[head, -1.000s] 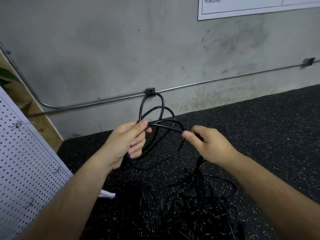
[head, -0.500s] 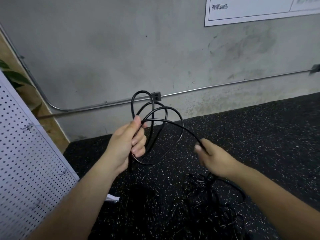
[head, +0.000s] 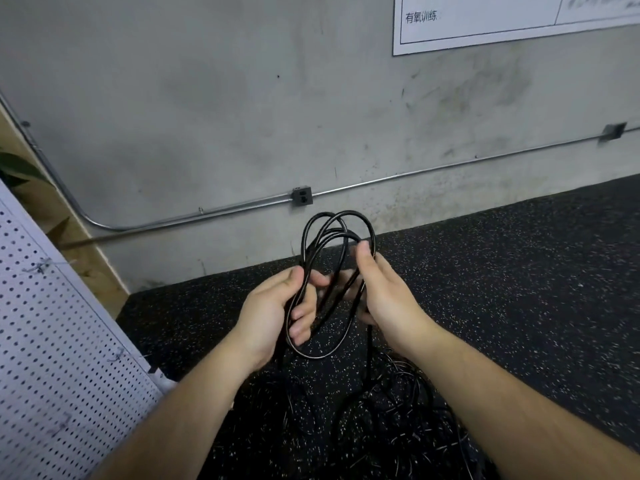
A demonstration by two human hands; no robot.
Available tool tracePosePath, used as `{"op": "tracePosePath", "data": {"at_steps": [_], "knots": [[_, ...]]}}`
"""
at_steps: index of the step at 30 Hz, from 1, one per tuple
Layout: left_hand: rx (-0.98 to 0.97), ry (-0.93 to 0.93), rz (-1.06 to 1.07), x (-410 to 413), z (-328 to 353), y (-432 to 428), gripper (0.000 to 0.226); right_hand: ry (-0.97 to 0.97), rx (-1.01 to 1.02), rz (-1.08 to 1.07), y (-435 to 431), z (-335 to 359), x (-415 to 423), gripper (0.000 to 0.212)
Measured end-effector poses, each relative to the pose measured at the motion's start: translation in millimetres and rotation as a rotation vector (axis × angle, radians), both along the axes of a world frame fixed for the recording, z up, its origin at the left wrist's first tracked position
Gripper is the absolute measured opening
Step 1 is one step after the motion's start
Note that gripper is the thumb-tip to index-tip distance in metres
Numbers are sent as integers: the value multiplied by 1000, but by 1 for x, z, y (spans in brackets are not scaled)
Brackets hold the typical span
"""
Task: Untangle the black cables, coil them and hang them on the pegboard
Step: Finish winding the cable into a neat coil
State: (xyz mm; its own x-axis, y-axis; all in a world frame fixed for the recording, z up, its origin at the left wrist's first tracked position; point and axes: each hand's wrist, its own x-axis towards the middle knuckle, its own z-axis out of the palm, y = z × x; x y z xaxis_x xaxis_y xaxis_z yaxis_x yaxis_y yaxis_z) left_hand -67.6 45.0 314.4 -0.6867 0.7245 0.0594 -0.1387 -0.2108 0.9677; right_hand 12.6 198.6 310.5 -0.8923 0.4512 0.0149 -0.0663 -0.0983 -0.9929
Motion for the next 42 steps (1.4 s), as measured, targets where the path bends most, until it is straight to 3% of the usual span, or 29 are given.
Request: {"op": "tracePosePath", "data": {"at_steps": [4,9,11,16,19,21,24,27,31,33,37,40,42], "knots": [[-279,322,153,4,-11,8,38,-7,288,-47,-2,-2,-2,42],[-336,476,261,16,-13,16,44,2,558,-2,-4,-13,-6,19],[-333,463,288,12,-13,17,37,-34,636,49,-8,-16,-4,18],[-162,211,214,2,-8,10,26,-87,717,120,-5,-15,-1,17],[-188,278,174,-1,-10,9,25,-112,689,66,5,-6,-1,6],[-299,417,171,-3,-16,9,24,-89,534,-7,9,3,-2,19],[-442,559,119,-1,-21,10,22,13,324,-48,15,11,-2,68],[-477,635,78,4,-18,9,25,-22,572,-63,19,14,1,69],[-529,816,54,7,-12,6,38,-117,1047,-218,20,14,3,36],[-585,883,65,7,-10,6,39,-156,1128,-232,20,12,2,20],[-744,976,101,-2,-13,2,22,-210,965,-195,35,14,2,33],[-763,954,98,-9,-16,1,21,-218,492,-124,41,18,2,21],[-752,899,79,-9,-19,1,12,-163,202,-92,45,18,1,25]]}}
